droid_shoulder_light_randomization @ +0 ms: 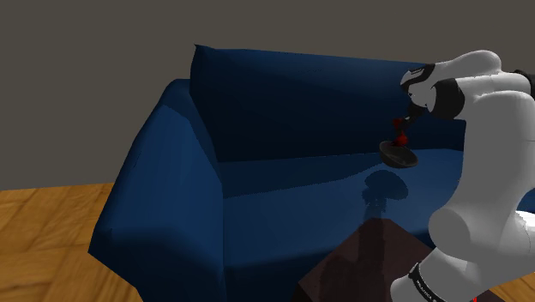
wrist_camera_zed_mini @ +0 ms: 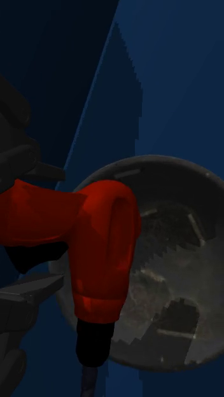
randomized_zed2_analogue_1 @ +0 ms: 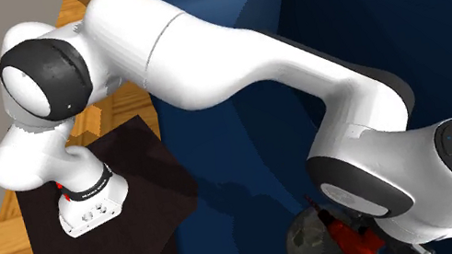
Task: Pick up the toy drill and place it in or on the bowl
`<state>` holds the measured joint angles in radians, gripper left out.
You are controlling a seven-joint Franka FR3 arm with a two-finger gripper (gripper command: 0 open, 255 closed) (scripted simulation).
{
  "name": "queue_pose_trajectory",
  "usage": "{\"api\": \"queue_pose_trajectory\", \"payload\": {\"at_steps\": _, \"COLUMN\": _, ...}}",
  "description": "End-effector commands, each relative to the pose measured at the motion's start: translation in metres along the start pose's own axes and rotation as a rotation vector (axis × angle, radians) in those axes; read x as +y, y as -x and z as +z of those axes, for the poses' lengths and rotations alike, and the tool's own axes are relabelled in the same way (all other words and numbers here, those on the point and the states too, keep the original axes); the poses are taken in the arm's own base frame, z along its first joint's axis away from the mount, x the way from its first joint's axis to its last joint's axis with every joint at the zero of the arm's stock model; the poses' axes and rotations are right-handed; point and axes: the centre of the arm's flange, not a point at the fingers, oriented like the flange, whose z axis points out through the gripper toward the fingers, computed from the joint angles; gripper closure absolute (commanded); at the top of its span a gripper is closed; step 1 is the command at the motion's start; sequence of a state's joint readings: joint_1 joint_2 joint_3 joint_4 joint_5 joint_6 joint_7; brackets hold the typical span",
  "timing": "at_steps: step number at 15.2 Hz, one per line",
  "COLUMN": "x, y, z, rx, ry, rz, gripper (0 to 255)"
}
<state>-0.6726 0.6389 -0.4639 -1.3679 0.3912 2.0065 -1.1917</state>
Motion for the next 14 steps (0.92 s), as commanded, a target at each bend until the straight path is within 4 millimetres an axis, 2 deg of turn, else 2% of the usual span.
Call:
{"api": "queue_pose_trajectory", "payload": {"at_steps": 1, "x": 0.0, "y": 0.0, "z": 0.01, "rx": 0.001, "ry": 0.001, "rz": 0.0, "gripper": 255}}
{"api": "queue_pose_trajectory", "payload": {"at_steps": 7, "x": 0.0, "y": 0.004, "z": 0.044, "rx": 0.001, "ry": 0.001, "rz": 0.0, "gripper": 255}}
{"api": "queue_pose_trajectory", "payload": {"at_steps": 14, "x": 0.0, "y": 0.004, "z": 0.044, "rx": 0.001, "ry": 0.001, "rz": 0.0, "gripper": 255}}
